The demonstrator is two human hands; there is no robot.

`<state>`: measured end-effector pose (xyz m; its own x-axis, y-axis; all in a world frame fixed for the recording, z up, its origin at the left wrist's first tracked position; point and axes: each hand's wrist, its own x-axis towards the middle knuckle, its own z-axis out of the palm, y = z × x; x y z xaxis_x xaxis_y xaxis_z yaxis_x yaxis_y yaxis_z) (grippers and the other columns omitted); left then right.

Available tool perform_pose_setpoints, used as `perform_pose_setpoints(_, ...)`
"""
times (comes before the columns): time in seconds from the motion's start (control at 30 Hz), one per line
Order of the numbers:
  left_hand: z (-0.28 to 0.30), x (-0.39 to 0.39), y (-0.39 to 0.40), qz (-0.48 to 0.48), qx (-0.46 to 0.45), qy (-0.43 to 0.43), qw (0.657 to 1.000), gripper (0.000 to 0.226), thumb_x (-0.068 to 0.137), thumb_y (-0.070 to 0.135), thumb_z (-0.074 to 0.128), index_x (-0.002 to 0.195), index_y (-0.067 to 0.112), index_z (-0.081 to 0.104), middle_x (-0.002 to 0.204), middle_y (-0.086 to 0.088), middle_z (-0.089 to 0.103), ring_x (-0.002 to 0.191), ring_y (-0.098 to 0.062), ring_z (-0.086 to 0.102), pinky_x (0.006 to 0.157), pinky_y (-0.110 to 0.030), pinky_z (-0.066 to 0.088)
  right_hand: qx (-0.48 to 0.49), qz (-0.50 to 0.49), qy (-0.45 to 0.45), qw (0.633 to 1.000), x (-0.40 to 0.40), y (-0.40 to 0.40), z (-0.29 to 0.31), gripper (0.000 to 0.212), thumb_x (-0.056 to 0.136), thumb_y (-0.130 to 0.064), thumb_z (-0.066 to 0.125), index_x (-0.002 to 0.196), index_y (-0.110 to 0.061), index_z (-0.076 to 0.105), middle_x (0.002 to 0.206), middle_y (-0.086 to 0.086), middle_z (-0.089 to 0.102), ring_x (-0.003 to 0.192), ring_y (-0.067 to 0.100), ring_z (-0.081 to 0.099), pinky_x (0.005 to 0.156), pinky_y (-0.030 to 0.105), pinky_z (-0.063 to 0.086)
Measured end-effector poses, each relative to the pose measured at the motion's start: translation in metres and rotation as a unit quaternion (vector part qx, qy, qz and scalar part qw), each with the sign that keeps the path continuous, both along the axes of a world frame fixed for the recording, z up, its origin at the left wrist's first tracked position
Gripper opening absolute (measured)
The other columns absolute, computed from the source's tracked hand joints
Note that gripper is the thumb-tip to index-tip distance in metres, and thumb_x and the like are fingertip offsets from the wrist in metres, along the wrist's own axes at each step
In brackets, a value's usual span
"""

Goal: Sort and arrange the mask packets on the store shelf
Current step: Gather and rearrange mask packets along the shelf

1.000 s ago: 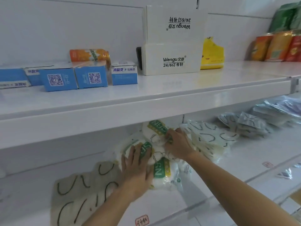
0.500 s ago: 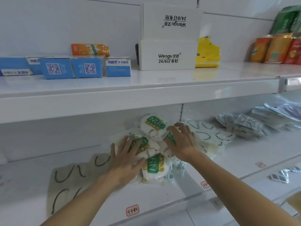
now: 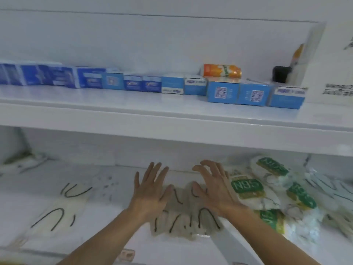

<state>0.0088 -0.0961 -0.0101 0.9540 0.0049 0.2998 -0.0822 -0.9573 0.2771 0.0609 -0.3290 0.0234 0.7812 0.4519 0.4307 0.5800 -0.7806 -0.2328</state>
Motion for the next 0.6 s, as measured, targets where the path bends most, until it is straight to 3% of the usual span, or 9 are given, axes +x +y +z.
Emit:
perform_pose_setpoints(0.07, -0.003, -0.015, 0.053, 0.037, -0.001, -0.017, 0.999, 0.093, 0.084, 0.079, -0.014, 0.159, 0.034, 0.018, 0.169, 0.01, 0.006, 0.154, -0.008, -0.01, 0.123, -0.054, -0.006, 0.006, 0.034, 0.007, 0.999, 0.004, 0.058, -0.001, 0.048, 0.093, -0.058, 0.04, 0.132, -0.034, 0.054, 0.142, -0.001, 0.047, 0.13, 0.025, 0.044, 0.099, 0.046, 0.042)
perform_pose_setpoints(0.17, -0.005, -0.04, 0.141, 0.099, 0.011, -0.027, 0.995, 0.078, 0.097, 0.07, 0.005, 0.153, 0.026, 0.039, 0.164, 0.001, 0.031, 0.154, -0.019, 0.018, 0.118, -0.064, 0.017, 0.013, 0.074, 0.032, 0.997, 0.002, 0.148, -0.003, 0.057, 0.091, -0.063, 0.033, 0.135, -0.033, 0.054, 0.144, -0.003, 0.045, 0.135, 0.022, 0.04, 0.103, 0.046, 0.039)
perform_pose_setpoints(0.27, -0.002, -0.063, 0.228, 0.15, 0.019, -0.02, 0.988, 0.083, 0.095, 0.071, 0.001, 0.153, 0.025, 0.038, 0.164, 0.0, 0.03, 0.155, -0.021, 0.017, 0.118, -0.064, 0.018, 0.001, 0.117, 0.05, 0.992, -0.003, 0.234, -0.009, 0.062, 0.089, -0.067, 0.023, 0.139, -0.038, 0.046, 0.146, -0.01, 0.037, 0.138, 0.015, 0.032, 0.107, 0.038, 0.031)
perform_pose_setpoints(0.4, -0.005, -0.093, 0.33, 0.226, 0.016, 0.005, 0.974, 0.087, 0.088, 0.071, -0.002, 0.158, 0.029, 0.027, 0.168, 0.004, 0.017, 0.156, -0.016, 0.006, 0.122, -0.057, 0.009, -0.018, 0.17, 0.079, 0.982, -0.007, 0.34, -0.019, 0.044, 0.1, -0.054, 0.042, 0.142, -0.039, 0.04, 0.147, -0.012, 0.032, 0.139, 0.012, 0.029, 0.108, 0.034, 0.028)
perform_pose_setpoints(0.53, -0.027, -0.124, 0.415, 0.276, 0.009, 0.009, 0.961, 0.068, 0.096, 0.059, 0.025, 0.14, 0.019, 0.057, 0.151, -0.008, 0.051, 0.142, -0.029, 0.045, 0.106, -0.066, 0.037, -0.023, 0.2, 0.11, 0.973, -0.015, 0.43, -0.029, 0.042, 0.102, -0.045, 0.047, 0.143, -0.038, 0.041, 0.147, -0.009, 0.036, 0.139, 0.014, 0.032, 0.11, 0.037, 0.03)
perform_pose_setpoints(0.6, -0.038, -0.134, 0.45, 0.301, -0.005, 0.041, 0.953, 0.072, 0.093, 0.06, 0.02, 0.142, 0.019, 0.054, 0.151, -0.007, 0.049, 0.142, -0.028, 0.044, 0.108, -0.061, 0.037, -0.035, 0.208, 0.124, 0.97, -0.018, 0.469, -0.036, 0.042, 0.101, -0.042, 0.049, 0.142, -0.037, 0.041, 0.146, -0.01, 0.037, 0.138, 0.014, 0.032, 0.109, 0.036, 0.029)
